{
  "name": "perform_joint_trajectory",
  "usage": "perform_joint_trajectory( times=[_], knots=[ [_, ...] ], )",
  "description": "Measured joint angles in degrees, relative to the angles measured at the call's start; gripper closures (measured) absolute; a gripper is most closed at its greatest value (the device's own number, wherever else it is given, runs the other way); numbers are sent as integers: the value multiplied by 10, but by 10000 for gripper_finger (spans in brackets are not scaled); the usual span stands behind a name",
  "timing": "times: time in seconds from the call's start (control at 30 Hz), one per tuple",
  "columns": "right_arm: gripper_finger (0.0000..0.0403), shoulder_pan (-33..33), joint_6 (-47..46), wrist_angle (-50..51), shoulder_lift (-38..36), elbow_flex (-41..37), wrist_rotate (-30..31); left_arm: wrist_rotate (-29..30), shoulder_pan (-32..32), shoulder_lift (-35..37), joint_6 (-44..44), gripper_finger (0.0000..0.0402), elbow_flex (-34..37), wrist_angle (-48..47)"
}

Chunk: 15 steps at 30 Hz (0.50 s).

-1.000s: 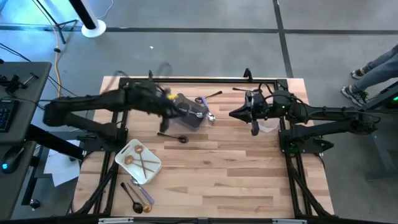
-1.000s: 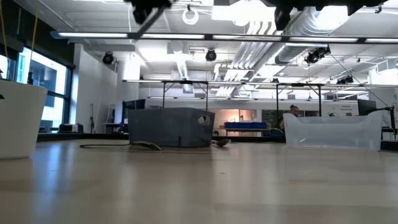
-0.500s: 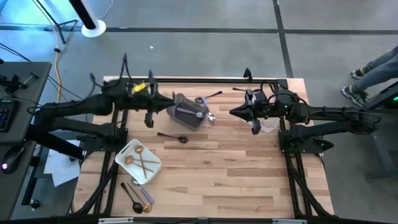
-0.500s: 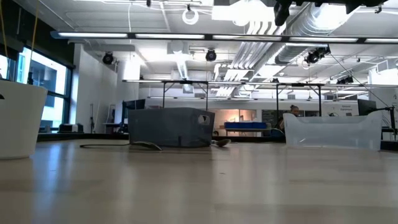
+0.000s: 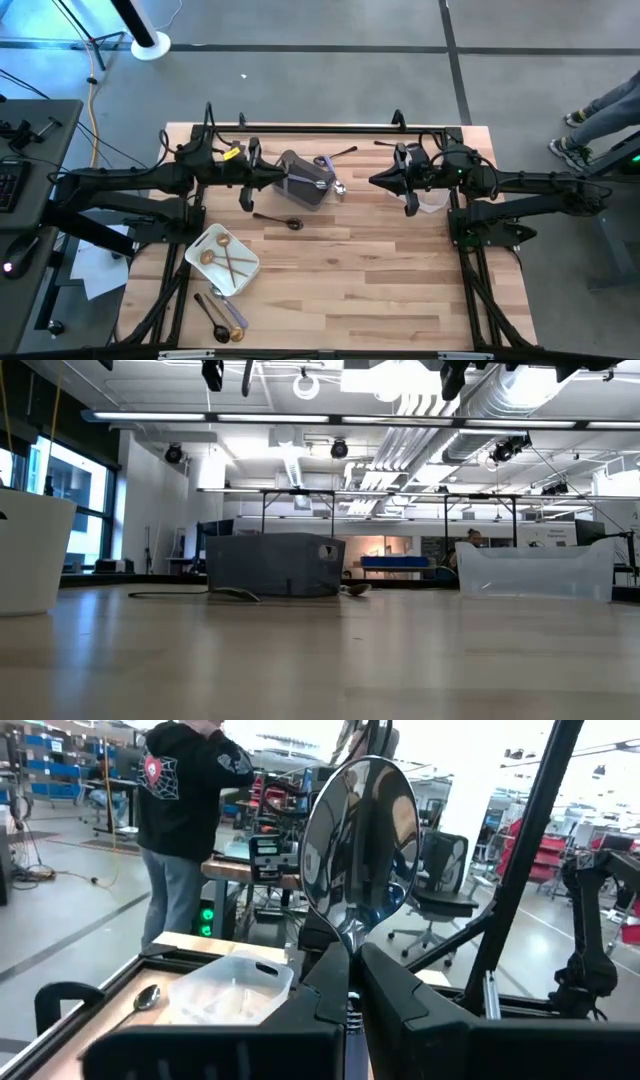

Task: Sort silverware by color (type)
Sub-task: Put the center purple spoon into the black bin

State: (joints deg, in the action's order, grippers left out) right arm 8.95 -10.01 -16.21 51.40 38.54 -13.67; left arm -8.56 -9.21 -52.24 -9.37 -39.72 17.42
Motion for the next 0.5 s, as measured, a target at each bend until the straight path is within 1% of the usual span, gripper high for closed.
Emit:
perform_joint_trajectory(
  times=[0.5],
  knots=[
    [402,0,0,0,0,0,0,1,0,0,5,401,0,0]
  ],
)
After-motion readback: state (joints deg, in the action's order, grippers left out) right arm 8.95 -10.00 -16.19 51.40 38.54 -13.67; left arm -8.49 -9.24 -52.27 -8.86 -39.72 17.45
